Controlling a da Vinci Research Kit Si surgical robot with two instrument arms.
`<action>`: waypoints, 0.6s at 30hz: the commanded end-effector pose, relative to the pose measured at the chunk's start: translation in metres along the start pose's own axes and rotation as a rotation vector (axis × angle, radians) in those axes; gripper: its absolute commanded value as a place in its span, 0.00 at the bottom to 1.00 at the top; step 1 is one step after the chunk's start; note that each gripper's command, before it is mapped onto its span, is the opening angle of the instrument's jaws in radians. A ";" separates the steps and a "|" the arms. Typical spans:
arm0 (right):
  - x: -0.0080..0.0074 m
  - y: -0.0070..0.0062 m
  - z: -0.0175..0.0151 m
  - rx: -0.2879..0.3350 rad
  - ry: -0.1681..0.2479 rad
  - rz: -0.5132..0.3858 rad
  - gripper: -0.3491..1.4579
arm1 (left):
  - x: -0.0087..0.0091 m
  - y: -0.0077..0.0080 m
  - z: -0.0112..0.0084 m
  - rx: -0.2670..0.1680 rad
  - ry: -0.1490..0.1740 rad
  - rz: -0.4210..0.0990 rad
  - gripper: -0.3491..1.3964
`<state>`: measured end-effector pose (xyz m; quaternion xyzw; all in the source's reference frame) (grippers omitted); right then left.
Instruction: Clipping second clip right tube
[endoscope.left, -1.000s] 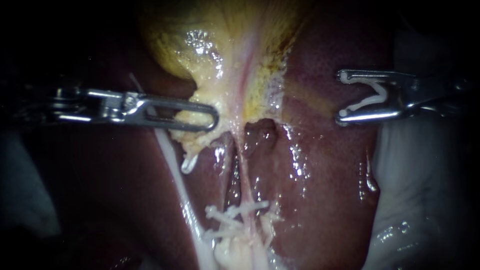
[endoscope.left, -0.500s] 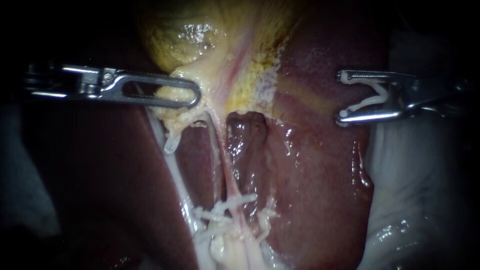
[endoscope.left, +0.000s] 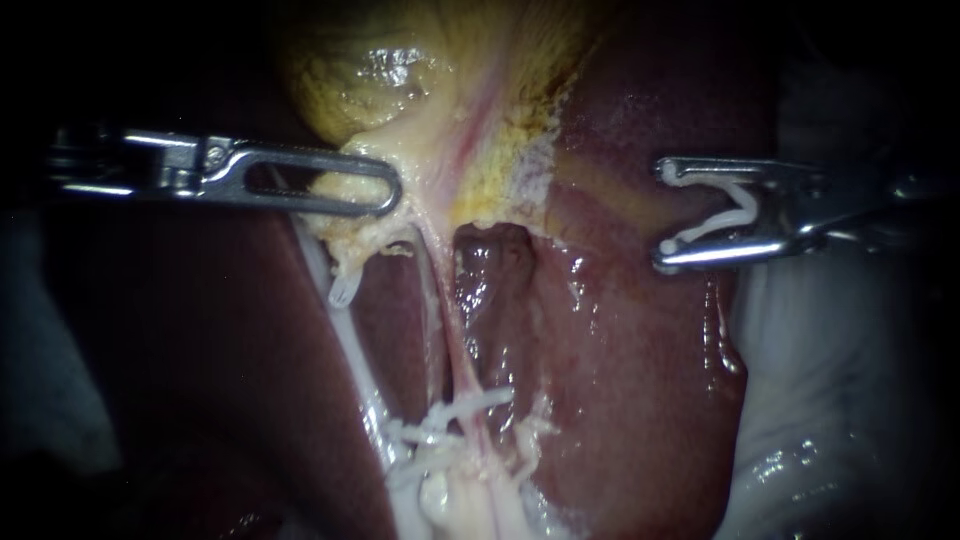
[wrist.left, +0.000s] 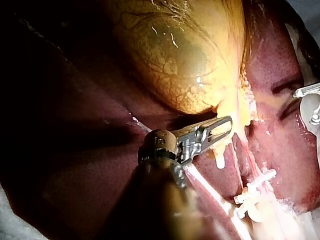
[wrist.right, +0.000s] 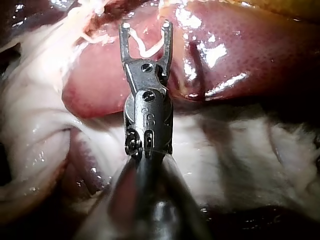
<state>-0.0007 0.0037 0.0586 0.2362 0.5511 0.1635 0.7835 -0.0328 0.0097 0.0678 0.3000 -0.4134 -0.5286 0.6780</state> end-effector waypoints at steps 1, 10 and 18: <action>-0.0002 -0.0003 0.0005 0.005 -0.011 0.010 0.46 | 0.0000 0.0000 0.0000 -0.001 0.000 0.000 0.00; -0.0009 -0.0017 0.0033 0.038 -0.020 0.092 0.46 | 0.0001 -0.0003 0.0003 -0.003 -0.002 -0.001 0.00; -0.0014 -0.0026 0.0053 0.069 -0.028 0.139 0.46 | 0.0001 -0.0004 0.0003 -0.004 -0.003 -0.002 0.00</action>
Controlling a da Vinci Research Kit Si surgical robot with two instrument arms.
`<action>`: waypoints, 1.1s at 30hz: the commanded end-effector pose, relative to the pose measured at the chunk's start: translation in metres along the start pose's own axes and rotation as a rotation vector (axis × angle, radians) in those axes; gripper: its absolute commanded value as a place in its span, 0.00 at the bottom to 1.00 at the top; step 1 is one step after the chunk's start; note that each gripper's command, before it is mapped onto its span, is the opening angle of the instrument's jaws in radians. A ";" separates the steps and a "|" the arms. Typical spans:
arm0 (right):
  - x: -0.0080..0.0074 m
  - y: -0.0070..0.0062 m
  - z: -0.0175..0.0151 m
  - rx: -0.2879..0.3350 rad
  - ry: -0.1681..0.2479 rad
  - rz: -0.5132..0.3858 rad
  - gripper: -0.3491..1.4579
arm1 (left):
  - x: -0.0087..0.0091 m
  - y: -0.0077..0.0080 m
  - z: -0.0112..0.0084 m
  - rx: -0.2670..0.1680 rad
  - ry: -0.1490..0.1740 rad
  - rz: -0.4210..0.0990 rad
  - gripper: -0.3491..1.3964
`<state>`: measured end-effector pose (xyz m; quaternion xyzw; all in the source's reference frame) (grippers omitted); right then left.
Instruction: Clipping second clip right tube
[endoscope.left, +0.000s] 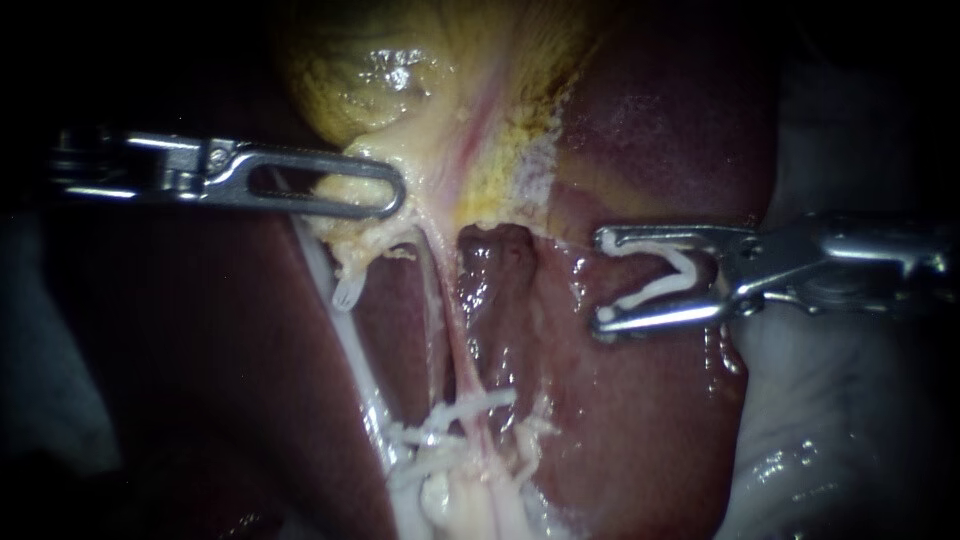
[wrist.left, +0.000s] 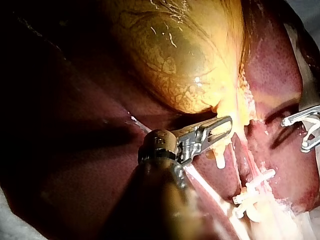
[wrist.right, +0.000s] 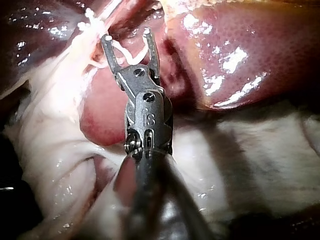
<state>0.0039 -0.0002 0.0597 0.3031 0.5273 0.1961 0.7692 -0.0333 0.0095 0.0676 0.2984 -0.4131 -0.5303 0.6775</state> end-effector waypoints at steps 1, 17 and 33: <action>0.0000 -0.0001 0.0003 0.005 -0.003 0.009 0.46 | 0.0000 0.0000 0.0000 0.000 0.000 0.000 0.00; -0.0015 -0.0004 0.0055 0.066 -0.055 0.162 0.46 | 0.0002 -0.0007 0.0002 -0.006 -0.005 -0.002 0.00; -0.0016 0.0007 0.0093 0.050 -0.061 0.213 0.47 | 0.0003 -0.0013 0.0004 -0.003 -0.002 0.001 0.00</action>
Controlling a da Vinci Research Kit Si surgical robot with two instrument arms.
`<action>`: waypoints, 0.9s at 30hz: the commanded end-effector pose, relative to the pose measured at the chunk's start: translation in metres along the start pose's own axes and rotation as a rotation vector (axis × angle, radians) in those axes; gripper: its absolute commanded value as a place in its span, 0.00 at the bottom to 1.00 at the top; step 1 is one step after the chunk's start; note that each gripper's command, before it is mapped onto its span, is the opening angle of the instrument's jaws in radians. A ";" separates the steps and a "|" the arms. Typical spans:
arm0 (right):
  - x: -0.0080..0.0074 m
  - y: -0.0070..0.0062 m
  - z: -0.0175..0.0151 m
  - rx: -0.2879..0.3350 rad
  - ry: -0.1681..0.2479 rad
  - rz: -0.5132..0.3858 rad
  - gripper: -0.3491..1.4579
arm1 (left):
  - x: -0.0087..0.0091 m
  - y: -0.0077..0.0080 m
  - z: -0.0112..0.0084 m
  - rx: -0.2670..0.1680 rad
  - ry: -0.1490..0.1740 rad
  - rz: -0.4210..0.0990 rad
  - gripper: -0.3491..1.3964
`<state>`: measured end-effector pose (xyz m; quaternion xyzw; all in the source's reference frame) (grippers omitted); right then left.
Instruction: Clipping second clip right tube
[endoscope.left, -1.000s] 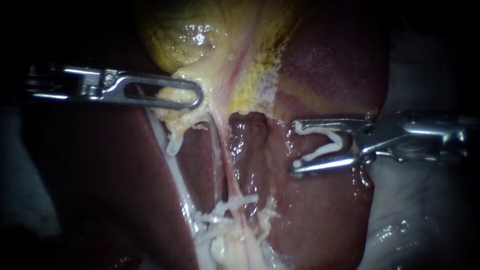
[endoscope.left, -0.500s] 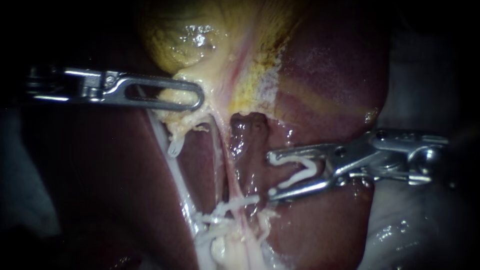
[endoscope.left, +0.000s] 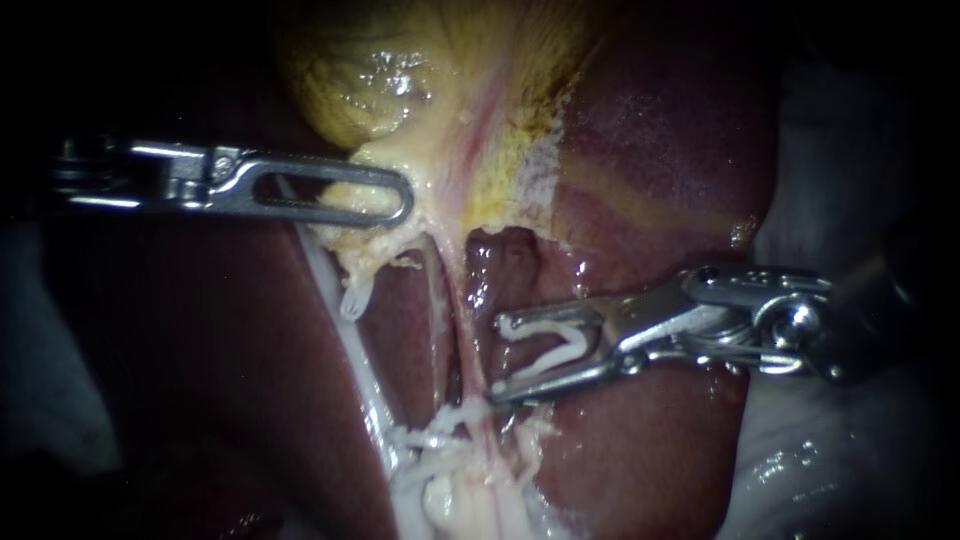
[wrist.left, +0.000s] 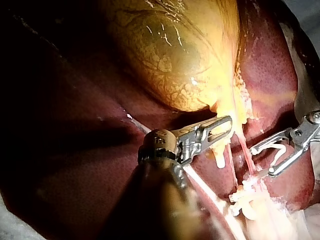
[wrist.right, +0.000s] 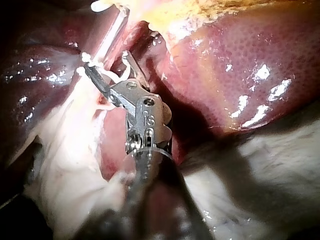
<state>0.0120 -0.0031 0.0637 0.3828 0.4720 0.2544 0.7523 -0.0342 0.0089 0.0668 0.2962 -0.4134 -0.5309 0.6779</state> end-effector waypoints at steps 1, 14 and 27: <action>0.0000 0.0000 0.0004 0.007 0.003 0.003 0.47 | 0.0000 0.0000 0.0000 0.000 0.000 0.000 0.00; -0.0005 -0.0004 0.0033 0.102 0.042 0.057 0.47 | 0.0000 0.0000 0.0000 0.000 0.000 0.000 0.00; -0.0005 -0.0008 0.0048 0.161 0.070 0.077 0.44 | 0.0000 0.0000 0.0000 0.000 0.000 0.000 0.00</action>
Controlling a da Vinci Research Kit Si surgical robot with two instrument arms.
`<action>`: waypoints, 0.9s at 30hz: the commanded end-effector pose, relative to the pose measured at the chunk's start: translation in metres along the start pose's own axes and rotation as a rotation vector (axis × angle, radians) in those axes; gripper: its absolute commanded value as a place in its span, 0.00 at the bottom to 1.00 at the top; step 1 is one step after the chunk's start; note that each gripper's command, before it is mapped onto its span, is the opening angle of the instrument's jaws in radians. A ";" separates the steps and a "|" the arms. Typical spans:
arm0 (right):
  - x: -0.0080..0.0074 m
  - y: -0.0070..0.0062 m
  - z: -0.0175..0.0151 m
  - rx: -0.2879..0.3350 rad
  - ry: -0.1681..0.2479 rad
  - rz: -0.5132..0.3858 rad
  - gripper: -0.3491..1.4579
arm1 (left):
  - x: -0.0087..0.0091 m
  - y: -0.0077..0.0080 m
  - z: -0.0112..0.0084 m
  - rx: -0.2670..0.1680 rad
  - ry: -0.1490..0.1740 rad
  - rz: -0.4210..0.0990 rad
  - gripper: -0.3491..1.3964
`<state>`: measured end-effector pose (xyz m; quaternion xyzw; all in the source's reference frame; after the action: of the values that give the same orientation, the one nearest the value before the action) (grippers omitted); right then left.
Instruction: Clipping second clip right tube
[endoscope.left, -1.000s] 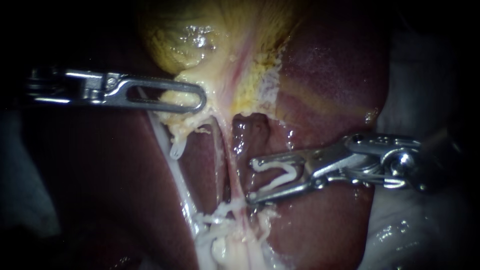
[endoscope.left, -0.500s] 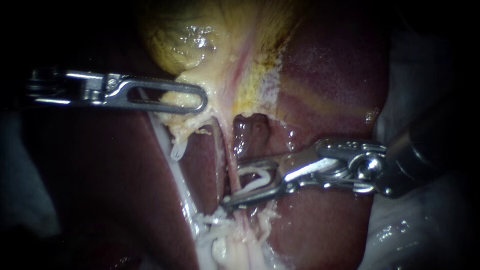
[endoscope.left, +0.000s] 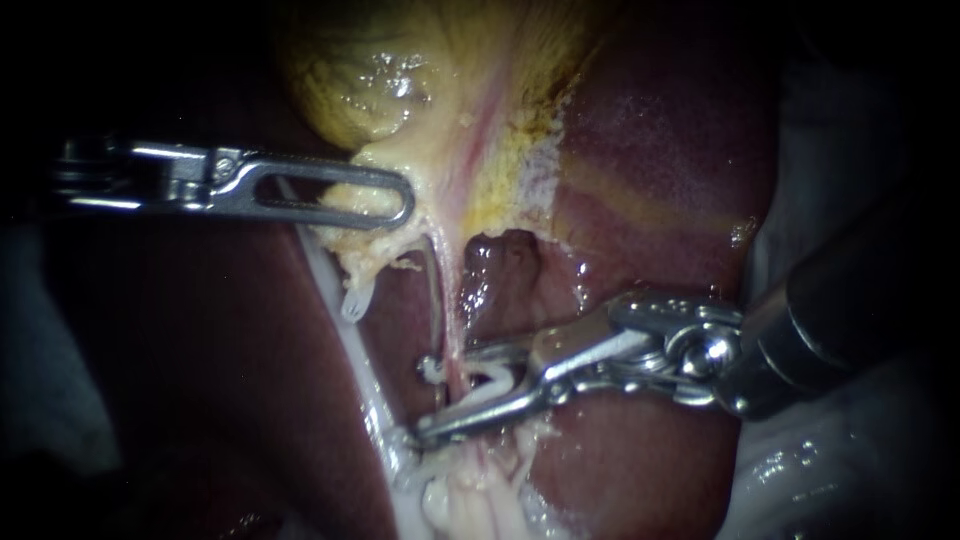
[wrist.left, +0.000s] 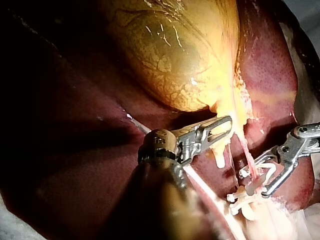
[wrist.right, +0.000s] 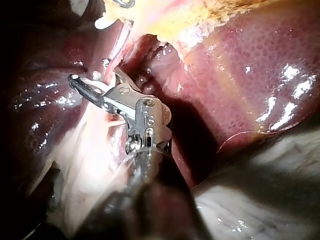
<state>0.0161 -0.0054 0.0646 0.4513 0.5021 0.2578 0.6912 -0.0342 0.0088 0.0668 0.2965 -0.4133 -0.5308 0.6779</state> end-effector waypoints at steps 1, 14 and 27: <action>-0.0001 0.0000 0.0000 -0.001 0.000 -0.001 0.44 | 0.0000 0.0000 0.0000 0.000 0.000 0.000 0.00; -0.0008 0.0007 -0.0001 0.027 -0.019 0.035 0.36 | 0.0000 0.0000 0.0000 0.000 0.000 0.000 0.00; -0.0008 0.0011 -0.0015 0.004 -0.004 0.058 0.00 | 0.0000 0.0000 0.0000 0.000 0.000 0.000 0.00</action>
<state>0.0145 -0.0050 0.0658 0.4678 0.4872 0.2770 0.6834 -0.0342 0.0088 0.0668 0.2966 -0.4134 -0.5306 0.6780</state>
